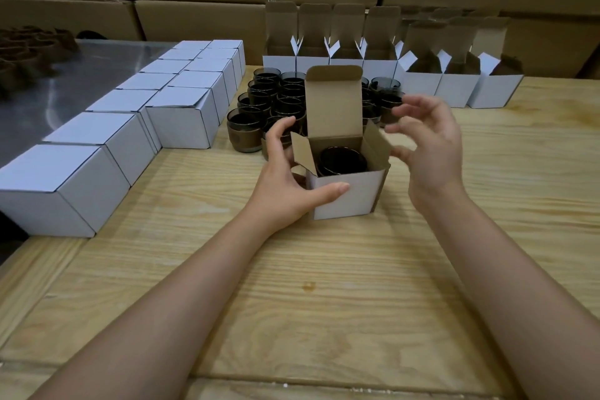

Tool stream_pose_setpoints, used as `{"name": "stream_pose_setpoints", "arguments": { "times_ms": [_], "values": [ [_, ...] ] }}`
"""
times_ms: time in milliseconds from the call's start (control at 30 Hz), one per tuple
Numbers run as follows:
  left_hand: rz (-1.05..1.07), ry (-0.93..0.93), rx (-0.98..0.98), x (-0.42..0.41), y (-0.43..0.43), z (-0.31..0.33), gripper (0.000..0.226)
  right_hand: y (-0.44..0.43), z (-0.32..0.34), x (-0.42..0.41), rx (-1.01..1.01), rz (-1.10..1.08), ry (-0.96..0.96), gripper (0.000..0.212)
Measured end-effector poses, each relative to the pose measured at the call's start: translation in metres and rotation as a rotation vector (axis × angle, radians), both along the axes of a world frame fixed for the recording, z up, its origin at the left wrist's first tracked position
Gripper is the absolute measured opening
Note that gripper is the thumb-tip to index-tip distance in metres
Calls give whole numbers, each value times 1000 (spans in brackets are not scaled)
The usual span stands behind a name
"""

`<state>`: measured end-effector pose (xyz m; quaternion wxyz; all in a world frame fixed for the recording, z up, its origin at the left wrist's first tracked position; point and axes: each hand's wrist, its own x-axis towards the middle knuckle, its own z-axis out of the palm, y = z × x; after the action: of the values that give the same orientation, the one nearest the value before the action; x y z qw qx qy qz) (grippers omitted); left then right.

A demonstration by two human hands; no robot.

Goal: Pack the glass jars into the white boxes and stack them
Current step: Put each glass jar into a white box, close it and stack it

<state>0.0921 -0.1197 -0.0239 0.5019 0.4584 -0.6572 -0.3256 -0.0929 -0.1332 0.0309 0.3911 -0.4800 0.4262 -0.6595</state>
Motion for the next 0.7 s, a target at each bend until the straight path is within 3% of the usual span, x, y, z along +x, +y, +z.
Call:
{"name": "stream_pose_setpoints", "arguments": {
  "times_ms": [67, 200, 333, 433, 567, 700],
  "values": [
    [1, 1, -4, -1, 0, -2, 98, -1, -16, 1, 109, 123, 99, 34],
    [-21, 35, -7, -3, -1, -3, 89, 0, -29, 9, 247, 358, 66, 44],
    [-103, 24, -49, -5, -1, -3, 86, -1, -28, 11, 211, 381, 23, 46],
    [-155, -133, -125, -6, -2, -1, 61, 0, -31, 13, 151, 400, -39, 50],
    [-153, -145, -168, -6, -2, 1, 34, 1, -34, 11, 43, 430, -67, 49],
    [-135, -161, -127, -7, -1, 1, 44, 2, -38, 7, -10, 520, -45, 29]
  ]
}}
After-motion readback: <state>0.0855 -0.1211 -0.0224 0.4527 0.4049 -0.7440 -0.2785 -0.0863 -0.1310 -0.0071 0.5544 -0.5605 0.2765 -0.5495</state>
